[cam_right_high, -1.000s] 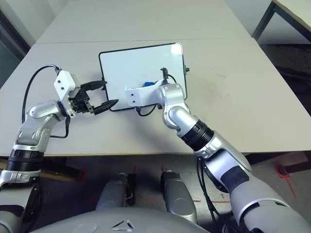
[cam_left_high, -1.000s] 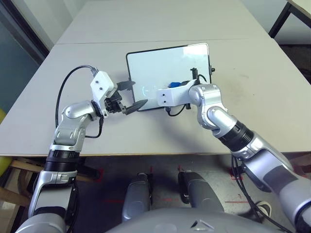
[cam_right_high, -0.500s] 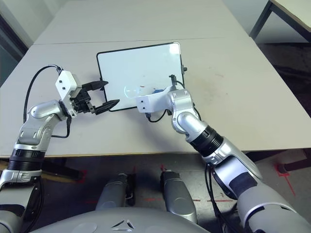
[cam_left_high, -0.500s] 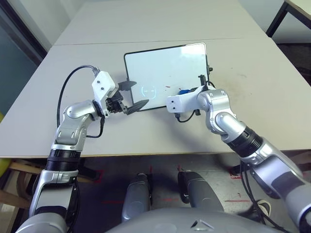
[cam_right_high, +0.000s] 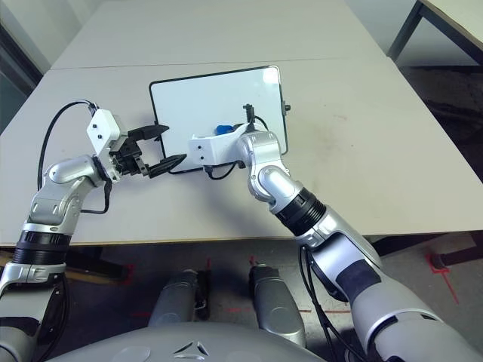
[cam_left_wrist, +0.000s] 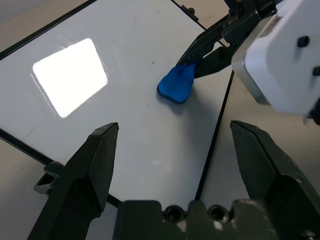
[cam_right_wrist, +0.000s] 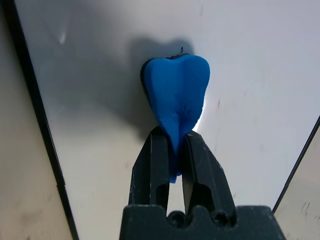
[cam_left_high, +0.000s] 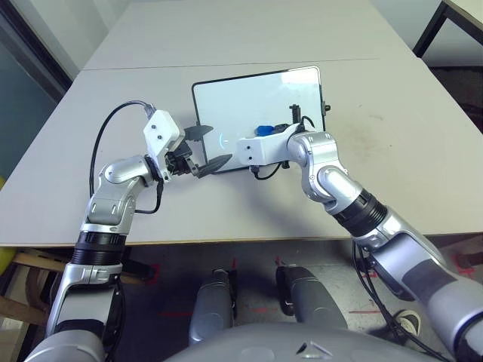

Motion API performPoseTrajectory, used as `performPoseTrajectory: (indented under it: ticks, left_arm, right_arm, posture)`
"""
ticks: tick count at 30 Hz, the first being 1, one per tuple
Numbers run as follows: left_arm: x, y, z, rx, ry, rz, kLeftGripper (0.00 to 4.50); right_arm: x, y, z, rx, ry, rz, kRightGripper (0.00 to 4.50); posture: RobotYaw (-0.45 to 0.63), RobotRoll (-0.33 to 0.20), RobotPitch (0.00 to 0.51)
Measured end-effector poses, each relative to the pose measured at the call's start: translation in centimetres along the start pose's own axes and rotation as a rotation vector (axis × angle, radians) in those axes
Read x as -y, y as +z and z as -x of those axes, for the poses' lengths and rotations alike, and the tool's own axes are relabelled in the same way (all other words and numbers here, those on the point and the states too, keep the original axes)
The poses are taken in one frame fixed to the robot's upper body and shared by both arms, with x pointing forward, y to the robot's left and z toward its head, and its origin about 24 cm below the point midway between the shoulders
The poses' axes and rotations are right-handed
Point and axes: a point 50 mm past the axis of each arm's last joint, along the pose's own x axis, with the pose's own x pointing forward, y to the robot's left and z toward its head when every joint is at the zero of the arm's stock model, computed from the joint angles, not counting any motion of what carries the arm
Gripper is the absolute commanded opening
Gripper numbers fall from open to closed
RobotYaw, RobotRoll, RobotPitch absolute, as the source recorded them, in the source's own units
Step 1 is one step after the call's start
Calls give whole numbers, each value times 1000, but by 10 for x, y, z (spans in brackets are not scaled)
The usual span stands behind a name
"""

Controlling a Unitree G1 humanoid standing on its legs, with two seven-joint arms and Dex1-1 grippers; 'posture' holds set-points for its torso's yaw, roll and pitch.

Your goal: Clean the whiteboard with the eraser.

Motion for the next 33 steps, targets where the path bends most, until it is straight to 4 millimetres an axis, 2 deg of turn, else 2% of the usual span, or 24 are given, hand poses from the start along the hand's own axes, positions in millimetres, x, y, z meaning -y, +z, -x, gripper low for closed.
performPoseTrajectory:
  ticks: [8,11,15,22,27,33]
  left_arm:
    - [0,-1,0,-1,1,1,4500]
    - [0,-1,0,-1,1,1,4500]
    - [0,-1,1,-2,2,1,4500]
    - [-1,-3,0,-6,4,9,4500]
    - [-4,-1,-1,0,5,5,4500]
    - [-4,1,-4,9,-3,-4,4500]
  right_arm:
    - [0,-6,-1,-33,8,23,161]
    - [0,-17,0,-77,24,44,160]
    - [-8,-43,5,-163,72,68,159]
    - [-18,-61,8,-215,120,66,159]
    - [-19,-59,6,-205,111,40,158]
    - [-12,-32,0,-117,69,3,158]
  posture:
    - [-120,0,105]
    - [-126,0,103]
    - [-138,0,101]
    - [-151,0,97]
    - [-154,0,95]
    - [-140,0,95]
